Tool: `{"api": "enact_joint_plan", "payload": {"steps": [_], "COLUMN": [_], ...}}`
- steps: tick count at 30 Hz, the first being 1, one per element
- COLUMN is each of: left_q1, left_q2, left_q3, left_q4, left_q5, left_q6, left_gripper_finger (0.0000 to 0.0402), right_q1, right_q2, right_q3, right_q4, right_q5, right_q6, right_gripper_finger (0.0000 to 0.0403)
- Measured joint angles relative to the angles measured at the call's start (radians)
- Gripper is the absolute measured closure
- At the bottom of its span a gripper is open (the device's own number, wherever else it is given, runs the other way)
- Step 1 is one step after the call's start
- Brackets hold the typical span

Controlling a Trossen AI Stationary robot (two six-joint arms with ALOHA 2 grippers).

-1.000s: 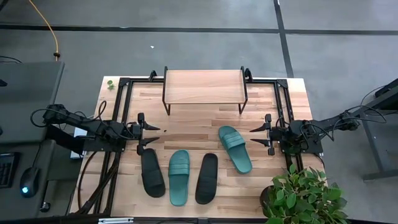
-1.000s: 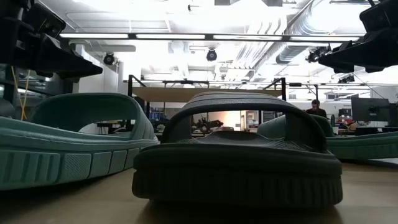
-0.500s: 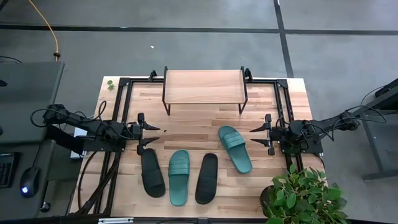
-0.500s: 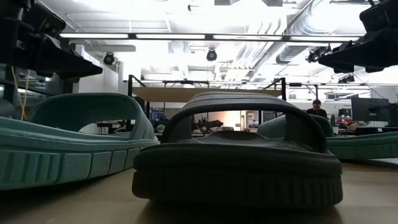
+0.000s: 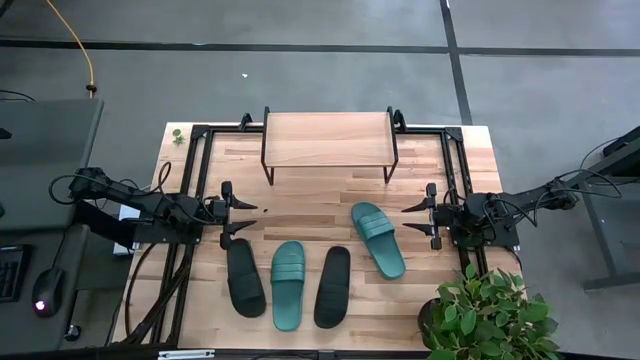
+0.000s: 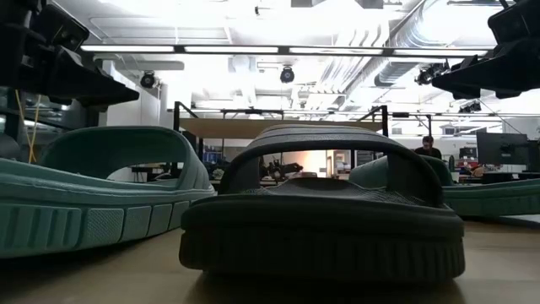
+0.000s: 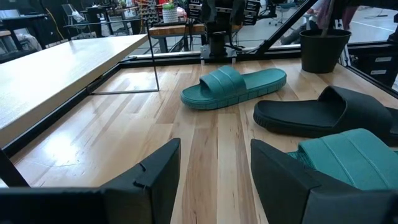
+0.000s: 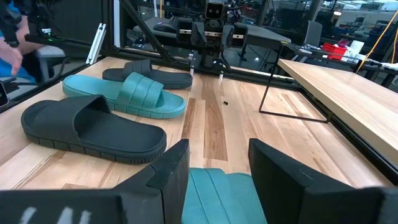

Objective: Pick and place slides into the shelf
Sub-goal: Put the right green slide on the shelf

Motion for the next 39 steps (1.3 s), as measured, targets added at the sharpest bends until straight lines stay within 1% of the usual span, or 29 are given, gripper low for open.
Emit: {"api": "enact_joint_plan", "payload": {"steps": [10, 39], "left_q1": [0.000, 0.000], "left_q2": [0.000, 0.000], "left_q3": [0.000, 0.000], "left_q4": [0.000, 0.013], "left_q5": [0.000, 0.000], "left_q6": [0.017, 0.006], "left_gripper_finger": [0.0224, 0.0224], "right_q1": [0.000, 0.000], "right_q2": [0.000, 0.000], "right_q3": [0.000, 0.000], "right_q4": [0.000, 0.000], "right_q5": [0.000, 0.000], "right_q6": [0.000, 0.000], "right_gripper_finger": [0.0246, 0.0246]}}
